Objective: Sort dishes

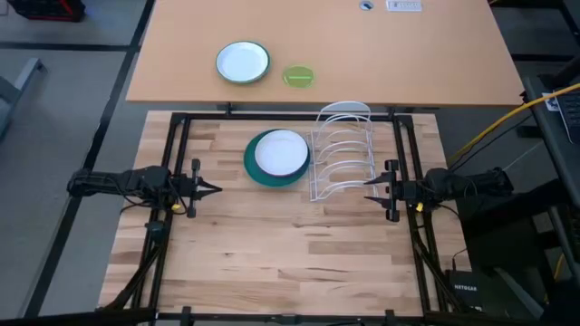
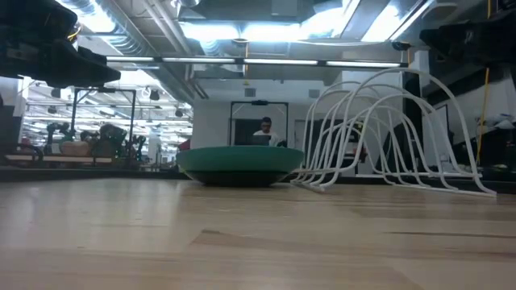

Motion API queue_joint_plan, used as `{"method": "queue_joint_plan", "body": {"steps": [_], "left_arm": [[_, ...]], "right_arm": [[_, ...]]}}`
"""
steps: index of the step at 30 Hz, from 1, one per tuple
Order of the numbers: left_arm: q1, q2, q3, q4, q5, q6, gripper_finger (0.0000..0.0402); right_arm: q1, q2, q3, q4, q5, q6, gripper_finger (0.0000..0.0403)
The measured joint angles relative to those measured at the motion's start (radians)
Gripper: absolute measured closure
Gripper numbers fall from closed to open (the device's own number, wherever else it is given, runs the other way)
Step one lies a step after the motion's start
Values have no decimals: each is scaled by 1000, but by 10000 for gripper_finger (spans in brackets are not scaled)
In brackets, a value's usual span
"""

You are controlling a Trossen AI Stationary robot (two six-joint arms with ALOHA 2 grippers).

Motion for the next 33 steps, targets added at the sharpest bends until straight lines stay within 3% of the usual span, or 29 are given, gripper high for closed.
{"method": "queue_joint_plan", "body": {"steps": [12,22,33], "left_arm": [[0,0,0,0,0,0,398],[0,0,0,0,0,0,398],[0,0,0,0,-4,48,398]], "right_arm": [[0,0,0,0,2,-3,214],[0,0,0,21,86,-21,214],[0,0,0,203,81,24,214]]}}
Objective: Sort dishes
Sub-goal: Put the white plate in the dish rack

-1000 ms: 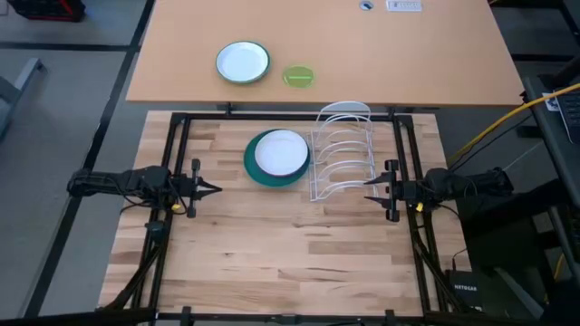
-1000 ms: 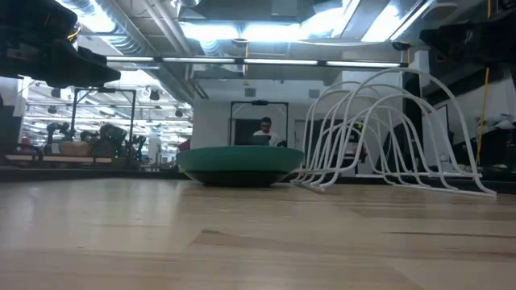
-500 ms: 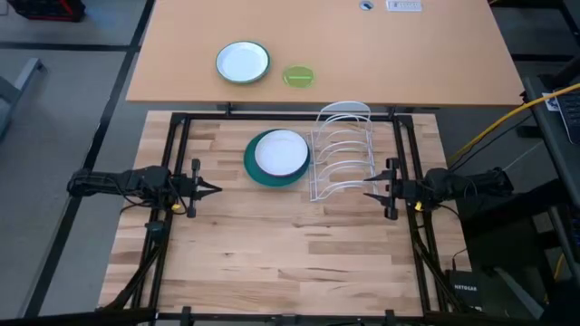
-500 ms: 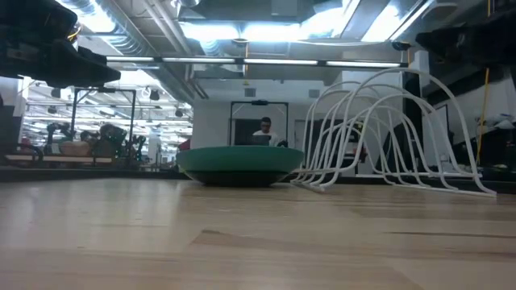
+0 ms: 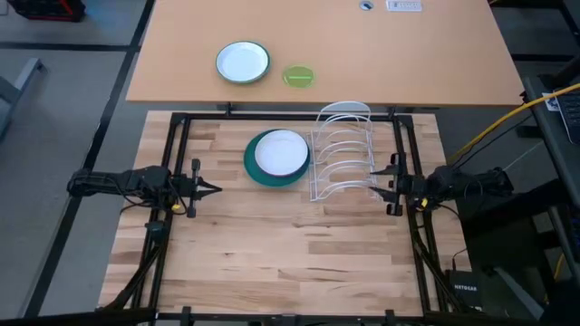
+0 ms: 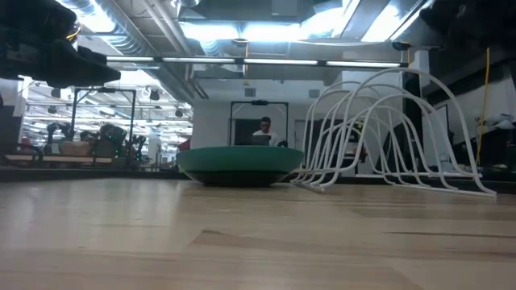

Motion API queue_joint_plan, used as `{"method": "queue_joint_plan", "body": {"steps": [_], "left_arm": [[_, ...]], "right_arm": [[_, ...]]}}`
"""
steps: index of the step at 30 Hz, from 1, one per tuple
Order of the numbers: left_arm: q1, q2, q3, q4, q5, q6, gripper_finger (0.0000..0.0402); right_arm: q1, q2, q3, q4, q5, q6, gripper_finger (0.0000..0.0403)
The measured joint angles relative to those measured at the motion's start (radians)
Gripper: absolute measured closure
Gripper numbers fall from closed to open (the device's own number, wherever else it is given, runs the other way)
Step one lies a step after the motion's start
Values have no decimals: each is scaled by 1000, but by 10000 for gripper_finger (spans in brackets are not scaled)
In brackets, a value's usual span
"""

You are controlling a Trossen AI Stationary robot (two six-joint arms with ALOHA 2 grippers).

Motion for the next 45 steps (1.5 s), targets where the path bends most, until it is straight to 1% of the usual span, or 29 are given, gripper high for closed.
{"method": "queue_joint_plan", "body": {"steps": [2,4,6,9,13,16,19,22,24,26,30,33,37,40,45], "left_arm": [[0,0,0,0,-4,85,398],[0,0,0,0,-6,131,398],[0,0,0,1,-7,140,398],[0,0,0,0,-8,141,398],[0,0,0,1,-9,142,398],[0,0,0,1,-10,130,398],[0,0,0,3,-10,107,398],[0,0,-1,10,-11,100,398],[0,0,-2,16,-10,56,398],[0,0,-3,28,-6,-22,398],[0,0,-4,32,-4,-205,398],[0,0,-4,32,-4,-304,398],[0,0,-3,29,-3,-336,398],[0,0,-3,28,-3,-341,398],[0,0,-3,27,-3,-343,398]], "right_arm": [[0,7,0,74,0,1,214],[0,30,0,141,0,0,214],[0,66,3,190,1,-10,214],[0,143,47,190,19,-31,214],[0,319,151,184,28,-93,214],[0,477,269,156,28,-166,214],[-15,646,422,42,27,-247,214],[-55,825,597,-121,26,-264,214],[-91,944,708,-228,25,-262,214],[-130,1068,825,-310,12,-262,214],[-210,1314,1054,-496,-75,-261,214],[-261,1488,1234,-658,-158,-260,214],[-309,1700,1453,-879,-184,-264,214],[-340,1836,1587,-997,-184,-288,214],[-378,2011,1730,-1114,-188,-311,214]]}}
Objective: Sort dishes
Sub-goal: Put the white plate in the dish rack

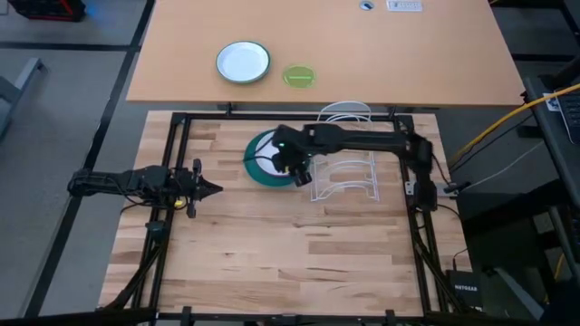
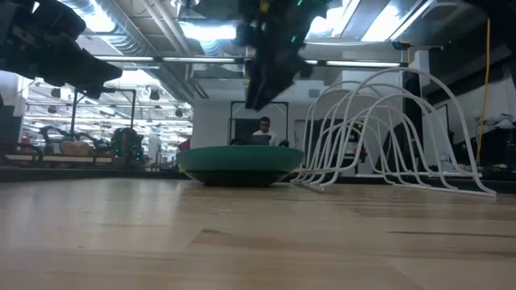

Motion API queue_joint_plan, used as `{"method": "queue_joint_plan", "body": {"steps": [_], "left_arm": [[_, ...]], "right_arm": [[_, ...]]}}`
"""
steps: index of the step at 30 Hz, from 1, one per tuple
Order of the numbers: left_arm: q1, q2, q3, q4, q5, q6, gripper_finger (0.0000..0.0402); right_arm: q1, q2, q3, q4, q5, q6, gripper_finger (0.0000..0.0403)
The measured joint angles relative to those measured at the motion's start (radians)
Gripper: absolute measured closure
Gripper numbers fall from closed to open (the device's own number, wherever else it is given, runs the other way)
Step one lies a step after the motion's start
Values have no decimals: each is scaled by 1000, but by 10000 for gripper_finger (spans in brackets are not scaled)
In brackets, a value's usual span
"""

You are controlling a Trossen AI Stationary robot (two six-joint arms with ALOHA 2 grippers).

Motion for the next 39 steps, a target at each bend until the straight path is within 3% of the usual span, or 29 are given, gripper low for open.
{"method": "queue_joint_plan", "body": {"steps": [10,29,33,39], "left_arm": [[0,0,0,-3,0,0,398],[0,0,1,-6,0,78,398],[0,0,1,-6,0,78,398],[0,0,2,-6,0,77,398]], "right_arm": [[-6,119,61,-118,-102,-1,214],[-28,182,56,-133,-58,32,218],[-29,183,56,-126,-40,33,251],[-29,183,56,-132,-40,34,339]]}}
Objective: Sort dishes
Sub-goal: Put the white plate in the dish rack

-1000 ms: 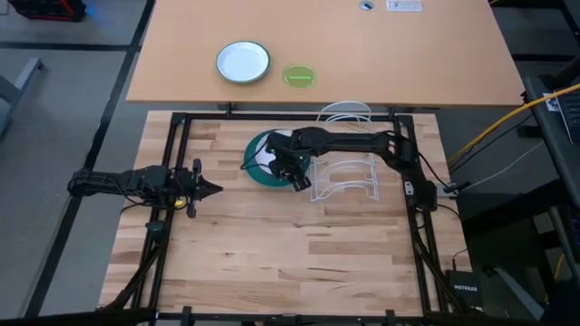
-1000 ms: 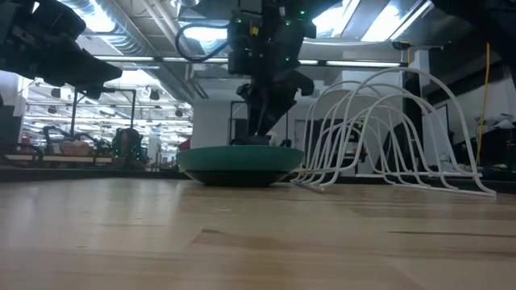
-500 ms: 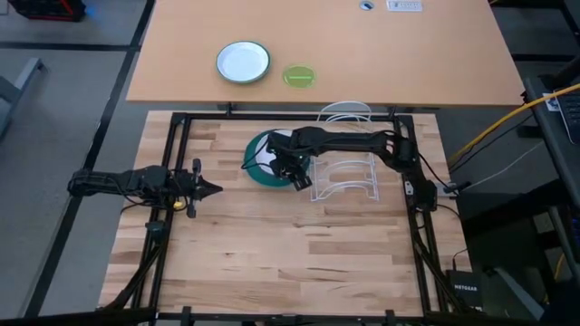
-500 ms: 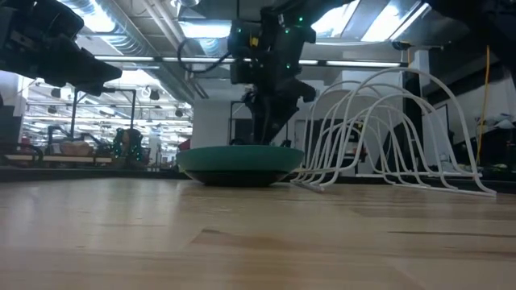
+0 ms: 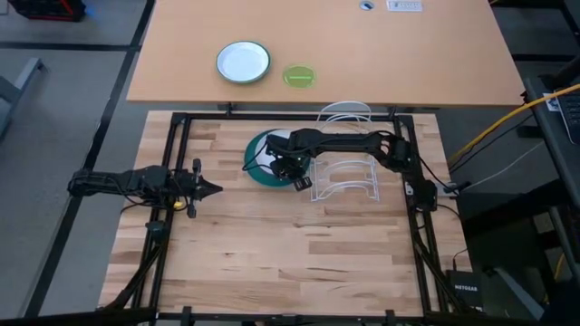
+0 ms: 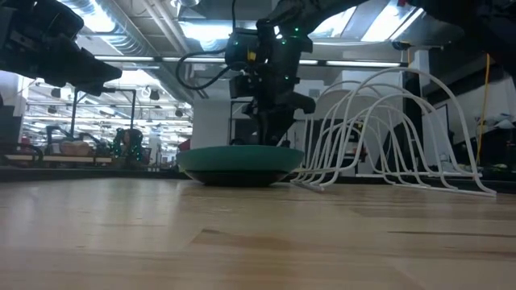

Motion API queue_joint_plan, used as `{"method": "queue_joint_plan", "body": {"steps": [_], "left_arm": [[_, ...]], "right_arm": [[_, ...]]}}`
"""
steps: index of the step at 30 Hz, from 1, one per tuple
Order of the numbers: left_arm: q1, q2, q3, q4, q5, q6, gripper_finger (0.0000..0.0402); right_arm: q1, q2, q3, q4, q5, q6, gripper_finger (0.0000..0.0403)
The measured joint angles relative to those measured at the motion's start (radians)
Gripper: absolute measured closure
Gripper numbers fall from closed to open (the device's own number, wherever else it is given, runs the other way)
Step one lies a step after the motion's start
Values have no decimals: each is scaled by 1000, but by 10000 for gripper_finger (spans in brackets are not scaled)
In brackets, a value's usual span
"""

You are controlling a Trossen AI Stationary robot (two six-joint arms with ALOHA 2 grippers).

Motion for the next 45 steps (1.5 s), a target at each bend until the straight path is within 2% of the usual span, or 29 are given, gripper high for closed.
{"method": "queue_joint_plan", "body": {"steps": [2,4,9,14,18,30,35,41,45], "left_arm": [[0,0,0,0,0,-1,398],[0,0,0,0,0,0,398],[0,0,0,0,0,0,398],[0,0,0,8,0,-2,398],[0,0,0,35,0,-2,398],[0,0,0,38,0,-28,398],[0,0,0,42,-17,-166,398],[0,0,0,113,-112,-519,398],[0,0,0,120,-114,-537,398]], "right_arm": [[0,0,0,1,1,0,372],[0,0,0,2,0,0,390],[2,0,0,5,1,16,375],[3,0,10,-11,1,18,393],[3,0,26,-13,1,18,388],[7,0,177,-106,-8,14,395],[39,-1,249,-153,103,-44,396],[114,-2,279,-191,265,-118,396],[173,-2,279,-194,366,-176,396]]}}
